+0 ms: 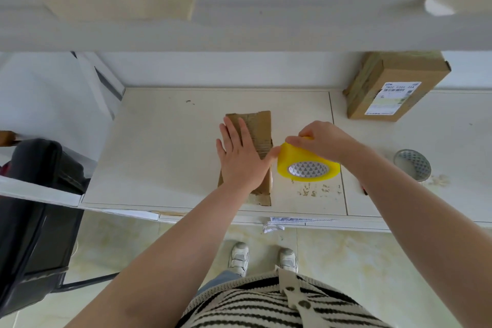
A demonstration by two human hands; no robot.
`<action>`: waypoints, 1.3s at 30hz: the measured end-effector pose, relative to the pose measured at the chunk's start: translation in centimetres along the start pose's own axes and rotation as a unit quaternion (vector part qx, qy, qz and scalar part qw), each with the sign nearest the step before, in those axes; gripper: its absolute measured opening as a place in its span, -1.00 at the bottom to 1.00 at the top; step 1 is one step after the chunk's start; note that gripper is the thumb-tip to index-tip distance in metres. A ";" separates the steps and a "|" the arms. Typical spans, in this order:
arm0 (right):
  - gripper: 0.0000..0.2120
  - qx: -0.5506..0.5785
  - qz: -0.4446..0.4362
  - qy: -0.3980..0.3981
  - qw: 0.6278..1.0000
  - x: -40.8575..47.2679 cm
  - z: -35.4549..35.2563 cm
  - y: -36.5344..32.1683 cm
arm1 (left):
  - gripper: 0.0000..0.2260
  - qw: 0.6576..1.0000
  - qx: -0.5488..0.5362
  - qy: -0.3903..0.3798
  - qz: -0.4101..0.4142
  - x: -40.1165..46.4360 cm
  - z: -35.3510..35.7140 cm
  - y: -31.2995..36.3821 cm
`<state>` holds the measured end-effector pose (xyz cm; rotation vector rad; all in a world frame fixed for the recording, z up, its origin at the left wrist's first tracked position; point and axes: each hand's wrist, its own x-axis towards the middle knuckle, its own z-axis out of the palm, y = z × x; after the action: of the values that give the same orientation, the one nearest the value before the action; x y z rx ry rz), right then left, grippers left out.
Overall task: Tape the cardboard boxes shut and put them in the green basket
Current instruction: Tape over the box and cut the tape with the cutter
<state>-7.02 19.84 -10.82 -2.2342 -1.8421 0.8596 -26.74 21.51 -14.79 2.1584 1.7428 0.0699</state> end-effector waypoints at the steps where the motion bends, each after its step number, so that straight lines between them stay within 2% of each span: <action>1: -0.51 -0.035 0.013 0.009 0.999 0.0 0.0 -0.2 | 0.01 1.000 -0.003 -0.004 -0.002 0.1 -0.1 -0.3; 4: -0.39 -0.173 0.036 0.019 0.984 -0.2 0.4 -0.7 | -0.07 1.000 -0.025 -0.014 -0.006 0.4 -0.4 -1.1; 5: -0.36 -0.181 0.040 0.022 0.982 -0.3 0.5 -0.8 | -0.07 0.999 -0.029 -0.018 -0.005 0.5 -0.6 -1.4; 8: -0.39 -0.086 0.038 0.017 0.995 -0.3 0.4 -1.0 | -0.07 0.998 -0.062 -0.031 -0.013 0.8 -1.3 -2.5; 12: -0.51 0.050 0.002 -0.028 0.998 -0.3 0.1 -2.0 | 0.00 0.980 -0.155 -0.088 -0.083 1.5 -3.2 -5.3; 15: -0.52 0.049 -0.003 -0.013 0.999 0.0 0.0 -3.7 | -0.02 0.956 -0.238 -0.133 -0.106 1.7 -4.3 -6.5; 17: -0.47 0.010 0.006 0.010 1.000 0.3 -0.1 -5.1 | -0.02 0.940 -0.296 -0.134 -0.103 1.8 -4.4 -7.3; 19: -0.45 -0.056 0.012 0.047 0.997 0.4 -0.5 -6.5 | -0.05 0.892 -0.414 -0.145 -0.107 1.7 -4.1 -7.8; 22: -0.44 -0.151 0.001 0.092 0.984 0.3 -1.8 -8.0 | -0.19 0.784 -0.586 -0.179 -0.104 1.0 -2.4 -7.2; 24: -0.44 -0.180 0.000 0.083 0.980 0.3 -2.2 -8.6 | -0.26 0.752 -0.624 -0.187 -0.104 0.7 -1.0 -6.5; 25: -0.45 -0.188 0.006 0.075 0.979 0.3 -2.0 -8.8 | -0.28 0.749 -0.625 -0.190 -0.107 0.7 -0.6 -6.3; 27: -0.45 -0.191 0.015 0.069 0.979 0.3 -1.3 -9.2 | -0.29 0.781 -0.586 -0.187 -0.109 1.0 -0.1 -6.4; 29: -0.43 -0.184 0.004 0.068 0.981 0.6 -1.0 -9.8 | -0.32 0.838 -0.503 -0.164 -0.131 1.5 0.0 -6.8; 30: -0.42 -0.166 -0.007 0.050 0.985 0.8 -1.0 -10.0 | -0.42 0.859 -0.465 -0.151 -0.150 1.6 0.1 -7.1; 32: -0.44 -0.090 -0.030 -0.003 0.996 1.3 -1.5 -10.2 | -0.66 0.872 -0.434 -0.129 -0.186 1.7 0.5 -7.2; 35: -0.48 -0.049 -0.054 -0.036 0.997 1.6 -1.8 -9.9 | -0.63 0.888 -0.413 -0.078 -0.187 1.2 1.6 -7.0; 39: -0.43 -0.045 -0.036 -0.015 0.998 1.2 -2.1 -7.9 | -0.60 0.928 -0.343 -0.027 -0.145 1.0 2.0 -7.3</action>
<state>-12.67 23.53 -6.05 -2.2015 -2.0002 0.8186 -32.79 23.20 -19.07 1.3790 1.6559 0.4647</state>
